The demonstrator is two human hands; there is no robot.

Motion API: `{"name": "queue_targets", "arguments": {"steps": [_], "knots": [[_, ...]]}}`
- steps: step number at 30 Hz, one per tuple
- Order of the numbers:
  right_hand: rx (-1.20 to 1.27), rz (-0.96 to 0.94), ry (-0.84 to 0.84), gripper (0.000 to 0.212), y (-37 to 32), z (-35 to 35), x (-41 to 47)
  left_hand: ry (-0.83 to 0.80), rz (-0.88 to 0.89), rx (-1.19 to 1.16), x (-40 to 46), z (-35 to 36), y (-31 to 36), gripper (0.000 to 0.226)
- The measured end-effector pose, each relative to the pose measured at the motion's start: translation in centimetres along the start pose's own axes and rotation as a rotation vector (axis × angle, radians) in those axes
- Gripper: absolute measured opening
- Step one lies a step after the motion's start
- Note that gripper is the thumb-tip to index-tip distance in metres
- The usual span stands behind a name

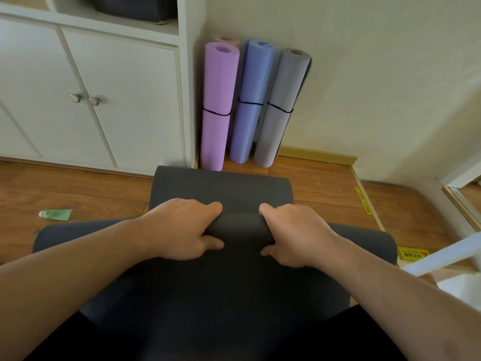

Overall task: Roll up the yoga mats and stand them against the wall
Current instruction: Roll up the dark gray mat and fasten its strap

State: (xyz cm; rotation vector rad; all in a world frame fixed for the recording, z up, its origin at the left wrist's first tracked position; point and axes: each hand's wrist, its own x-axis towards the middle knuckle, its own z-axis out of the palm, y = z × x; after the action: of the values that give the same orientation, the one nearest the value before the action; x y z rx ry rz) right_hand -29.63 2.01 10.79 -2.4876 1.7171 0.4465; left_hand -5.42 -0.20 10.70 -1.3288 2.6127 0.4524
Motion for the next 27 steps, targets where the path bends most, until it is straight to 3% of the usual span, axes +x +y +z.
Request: {"name": "queue_targets", "arguments": {"steps": [3, 5, 11, 14, 17, 21, 24, 27], "knots": [[0.072, -0.05, -0.073, 0.034, 0.5, 0.1, 0.0, -0.048, 0.005, 0.011, 0.2, 0.9, 0.4, 0.05], [0.09, -0.071, -0.085, 0.031, 0.6, -0.1, -0.1, -0.067, 0.0, -0.025, 0.5, 1.4, 0.6, 0.044], [-0.03, -0.102, 0.138, 0.069, -1.5, 0.8, -0.7, -0.183, -0.019, -0.274, 1.0, 0.0, -0.8, 0.024], [-0.03, -0.079, 0.109, 0.058, -1.8, 0.9, -0.3, -0.217, -0.025, -0.313, 0.9, -0.2, -0.6, 0.022], [0.03, -0.042, 0.032, 0.047, -1.5, 0.9, 0.3, -0.138, -0.074, -0.188, 0.6, -0.2, -0.1, 0.03], [0.168, 0.026, -0.023, 0.041, -1.1, 0.2, 1.0, 0.072, -0.117, 0.186, 0.3, 0.7, 0.5, 0.065], [0.165, 0.027, -0.048, 0.044, -0.7, -0.4, 1.2, 0.116, -0.131, 0.182, 0.5, 1.6, 0.9, 0.068], [0.06, -0.01, 0.041, 0.059, -1.1, 0.0, 1.1, 0.081, -0.16, 0.079, 0.9, 1.7, 0.5, 0.059]]}}
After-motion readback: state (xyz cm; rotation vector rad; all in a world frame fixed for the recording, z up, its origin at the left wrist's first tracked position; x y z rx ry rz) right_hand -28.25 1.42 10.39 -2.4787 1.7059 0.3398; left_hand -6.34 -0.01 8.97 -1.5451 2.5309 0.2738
